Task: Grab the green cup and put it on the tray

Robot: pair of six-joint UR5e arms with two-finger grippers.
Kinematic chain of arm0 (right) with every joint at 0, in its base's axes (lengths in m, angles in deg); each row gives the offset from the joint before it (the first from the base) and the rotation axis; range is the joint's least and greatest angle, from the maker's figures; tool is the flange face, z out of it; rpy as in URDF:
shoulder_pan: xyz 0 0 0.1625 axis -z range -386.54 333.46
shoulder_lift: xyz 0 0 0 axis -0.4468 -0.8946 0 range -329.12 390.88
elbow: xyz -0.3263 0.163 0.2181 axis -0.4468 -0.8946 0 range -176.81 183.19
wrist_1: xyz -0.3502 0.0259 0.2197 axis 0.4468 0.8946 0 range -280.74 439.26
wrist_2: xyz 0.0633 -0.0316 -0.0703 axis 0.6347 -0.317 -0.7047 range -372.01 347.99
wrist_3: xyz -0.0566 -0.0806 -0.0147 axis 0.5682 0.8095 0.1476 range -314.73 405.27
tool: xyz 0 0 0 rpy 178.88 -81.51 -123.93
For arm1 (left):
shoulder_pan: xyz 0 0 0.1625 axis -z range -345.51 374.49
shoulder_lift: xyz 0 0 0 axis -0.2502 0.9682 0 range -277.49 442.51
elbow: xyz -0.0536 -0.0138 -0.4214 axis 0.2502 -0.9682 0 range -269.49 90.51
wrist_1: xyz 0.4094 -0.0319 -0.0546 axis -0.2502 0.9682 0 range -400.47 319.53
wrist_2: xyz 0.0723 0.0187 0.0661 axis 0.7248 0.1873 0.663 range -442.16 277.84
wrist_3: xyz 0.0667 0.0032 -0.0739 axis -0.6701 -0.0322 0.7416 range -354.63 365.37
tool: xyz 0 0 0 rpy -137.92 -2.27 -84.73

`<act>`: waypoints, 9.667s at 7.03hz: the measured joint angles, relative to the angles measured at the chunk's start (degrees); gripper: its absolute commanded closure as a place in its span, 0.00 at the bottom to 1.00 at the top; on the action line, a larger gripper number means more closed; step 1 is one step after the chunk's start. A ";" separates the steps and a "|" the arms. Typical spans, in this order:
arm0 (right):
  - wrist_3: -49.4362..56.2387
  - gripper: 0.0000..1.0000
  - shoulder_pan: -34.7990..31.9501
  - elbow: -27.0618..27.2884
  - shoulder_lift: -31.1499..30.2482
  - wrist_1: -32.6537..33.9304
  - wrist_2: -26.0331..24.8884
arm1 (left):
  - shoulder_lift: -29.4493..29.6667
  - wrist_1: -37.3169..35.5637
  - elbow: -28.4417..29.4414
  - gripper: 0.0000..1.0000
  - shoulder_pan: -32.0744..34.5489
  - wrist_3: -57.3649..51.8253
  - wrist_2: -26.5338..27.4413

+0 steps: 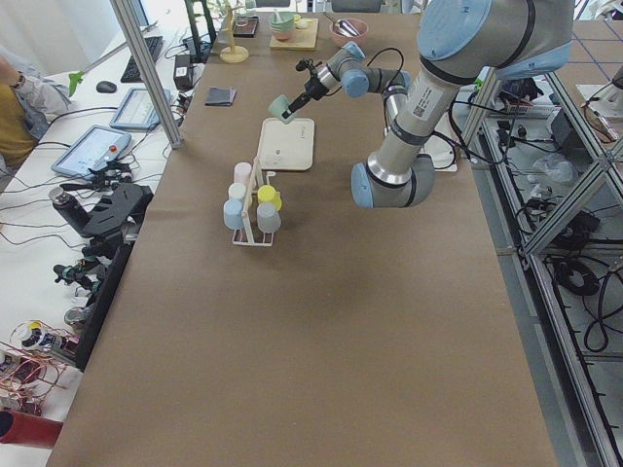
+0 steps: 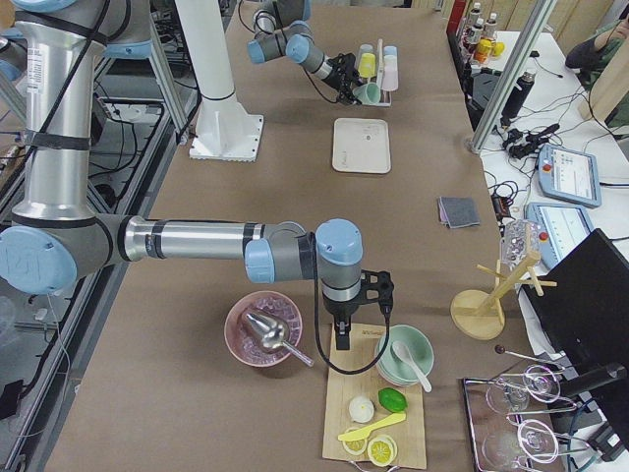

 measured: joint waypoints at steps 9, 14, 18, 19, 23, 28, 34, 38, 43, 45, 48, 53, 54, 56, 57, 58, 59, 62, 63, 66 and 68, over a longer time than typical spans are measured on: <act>1.01 0.00 -1.44 1.26 -1.06 5.88 7.34 | 1.85 29.56 20.65 0.76 -2.08 13.44 6.46; 1.59 0.00 -1.45 1.17 -3.20 5.66 7.40 | 2.38 38.12 27.82 0.77 -2.29 11.40 10.42; 1.32 0.00 -1.44 0.93 -3.21 5.65 7.26 | 3.17 39.99 30.25 0.77 -3.08 11.61 10.57; 1.40 0.00 -1.44 0.90 -3.33 5.65 7.23 | 3.20 40.85 30.78 0.77 -3.08 11.70 10.56; 1.07 0.00 -1.44 0.61 -2.89 5.65 6.80 | 3.14 43.17 31.63 0.74 -3.77 11.86 10.47; 0.93 0.00 -1.44 0.49 -1.90 5.66 6.80 | 2.22 43.69 31.14 0.26 -5.18 11.81 10.37; 0.93 0.00 -1.44 0.55 -1.63 5.74 6.20 | -2.13 45.41 25.04 0.01 -5.51 11.25 12.98; 0.93 0.00 -1.44 0.57 -1.44 5.74 6.17 | -3.72 44.86 18.08 0.01 -5.51 7.13 12.97; 0.98 0.00 -1.44 0.31 -1.19 5.73 6.12 | -4.44 40.65 8.45 0.01 5.38 -8.12 -9.20; 1.27 0.00 -1.44 -0.68 -1.15 5.67 5.34 | -4.72 33.94 5.85 0.01 13.94 -14.54 -24.18; 1.23 0.00 -1.52 -0.43 -1.21 5.65 3.95 | -8.96 15.44 0.82 0.01 28.38 -26.36 -45.24; 1.13 0.00 -2.04 -1.00 -1.92 5.67 3.78 | -26.30 10.25 3.17 0.02 51.98 -38.96 -76.24; 1.16 0.00 -2.29 -1.02 -2.01 5.70 3.89 | -31.12 10.52 3.77 0.02 55.19 -40.20 -80.93; 1.22 0.00 -2.50 -1.01 -2.12 5.66 4.13 | -38.45 10.35 4.03 0.02 60.22 -41.93 -84.64; 1.16 0.00 -2.52 -0.86 -2.09 5.64 4.13 | -41.41 10.04 4.08 0.02 62.39 -44.20 -85.03; 1.14 0.00 -2.49 -0.71 -1.73 5.62 4.04 | -44.56 9.89 4.15 0.02 64.38 -47.72 -85.16; 0.88 0.00 -2.40 -0.62 -0.70 5.74 3.83 | -47.12 9.82 4.23 0.02 66.22 -51.00 -85.18; -8.01 0.00 0.76 -0.40 3.89 6.26 3.02 | -50.42 9.76 3.77 0.02 68.64 -54.37 -85.25; -12.09 0.00 3.55 -0.64 4.72 5.97 1.78 | -50.64 9.88 3.39 0.02 68.90 -54.50 -85.32; -16.43 0.00 6.05 -0.50 4.75 5.65 1.54 | -53.43 10.33 1.73 0.02 69.87 -54.49 -86.00; -16.55 0.00 6.16 -0.40 4.66 5.53 1.66 | -55.59 10.33 0.52 0.02 70.88 -54.23 -87.11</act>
